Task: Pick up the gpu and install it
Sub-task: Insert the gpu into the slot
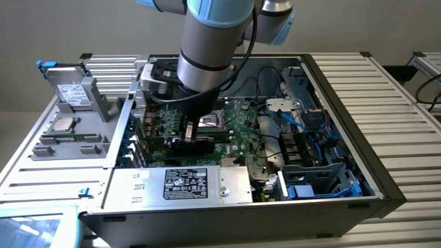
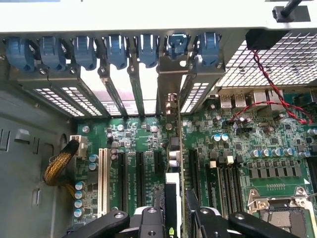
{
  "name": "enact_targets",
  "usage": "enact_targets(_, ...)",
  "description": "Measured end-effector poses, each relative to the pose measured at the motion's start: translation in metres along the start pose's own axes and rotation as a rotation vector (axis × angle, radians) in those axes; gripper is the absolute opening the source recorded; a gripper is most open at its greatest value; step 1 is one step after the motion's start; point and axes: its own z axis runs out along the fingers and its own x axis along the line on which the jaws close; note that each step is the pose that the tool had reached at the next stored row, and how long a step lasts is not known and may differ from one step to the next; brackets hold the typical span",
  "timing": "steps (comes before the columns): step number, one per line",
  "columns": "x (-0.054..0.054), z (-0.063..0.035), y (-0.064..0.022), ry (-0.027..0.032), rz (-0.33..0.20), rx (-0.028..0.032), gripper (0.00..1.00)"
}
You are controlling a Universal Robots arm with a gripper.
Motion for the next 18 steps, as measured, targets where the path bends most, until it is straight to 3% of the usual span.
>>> enact_targets(2, 0.0000, -0.0003, -0.0009, 0.0002, 0.000, -0.0049, 0.28)
enact_targets(18, -0.0005, -0.0027, -0.0070, 0.0006, 0.001, -0.0125, 0.28)
